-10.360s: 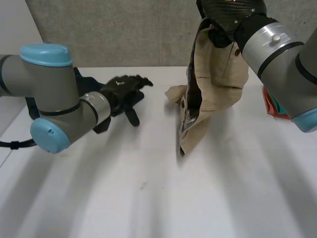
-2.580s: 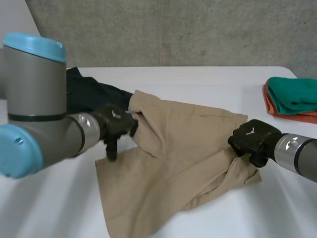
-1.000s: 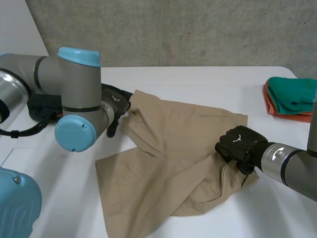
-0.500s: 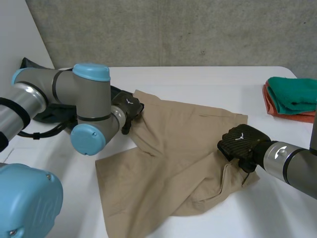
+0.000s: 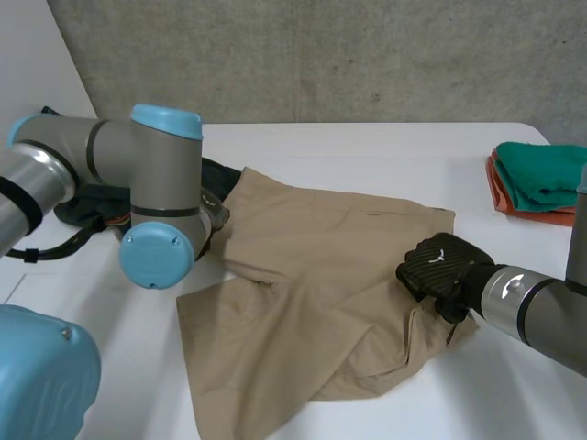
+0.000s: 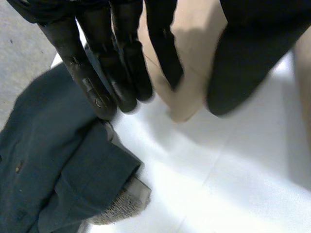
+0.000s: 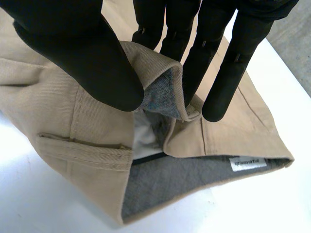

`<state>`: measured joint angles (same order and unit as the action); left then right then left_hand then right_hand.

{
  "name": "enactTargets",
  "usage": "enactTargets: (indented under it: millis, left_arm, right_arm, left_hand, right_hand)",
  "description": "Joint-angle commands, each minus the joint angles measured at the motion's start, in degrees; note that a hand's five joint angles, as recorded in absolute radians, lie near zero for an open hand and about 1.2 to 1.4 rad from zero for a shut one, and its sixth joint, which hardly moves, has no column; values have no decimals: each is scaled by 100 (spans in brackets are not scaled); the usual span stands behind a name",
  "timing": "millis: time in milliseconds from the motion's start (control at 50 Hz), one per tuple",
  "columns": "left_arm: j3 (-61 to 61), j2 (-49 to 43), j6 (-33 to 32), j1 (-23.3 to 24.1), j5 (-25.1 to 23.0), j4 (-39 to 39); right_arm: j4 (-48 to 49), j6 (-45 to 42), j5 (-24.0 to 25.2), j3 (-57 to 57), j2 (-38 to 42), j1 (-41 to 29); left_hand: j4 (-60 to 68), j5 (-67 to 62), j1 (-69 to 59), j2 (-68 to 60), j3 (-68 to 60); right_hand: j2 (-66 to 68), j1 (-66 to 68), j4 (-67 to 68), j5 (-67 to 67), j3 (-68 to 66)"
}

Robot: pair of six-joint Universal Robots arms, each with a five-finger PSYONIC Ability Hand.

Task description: Fold the laundry.

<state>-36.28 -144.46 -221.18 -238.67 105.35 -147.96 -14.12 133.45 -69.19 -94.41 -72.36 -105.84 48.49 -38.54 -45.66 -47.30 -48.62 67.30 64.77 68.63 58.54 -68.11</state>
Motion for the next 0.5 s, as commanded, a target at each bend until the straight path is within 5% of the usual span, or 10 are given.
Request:
enactTargets:
  millis: [20,320,500]
  left_arm:
    - [-160,409,338,-4,-164,-101]
    - [-2470,2667,1726,-241,-593,66]
    - [-4174,3968,2324,259,-1463,75]
  right_arm:
    - [41,251,2,-8,-42,-139]
    - [498,1121,-77,177,-51,-288]
    - [893,1894,-252,414,177,-385]
  left_hand:
    - [-2398,2403,2115,2279,2411]
    - [-1911,1915,1628,1792,1924]
    - [-1793,1797,1509,1673,1806]
  right_hand:
    - [1270,1523,1137,1146,-1189]
    - [1270,1523,1137,1146,-1189]
    - [1270,1523,1137,1146,-1189]
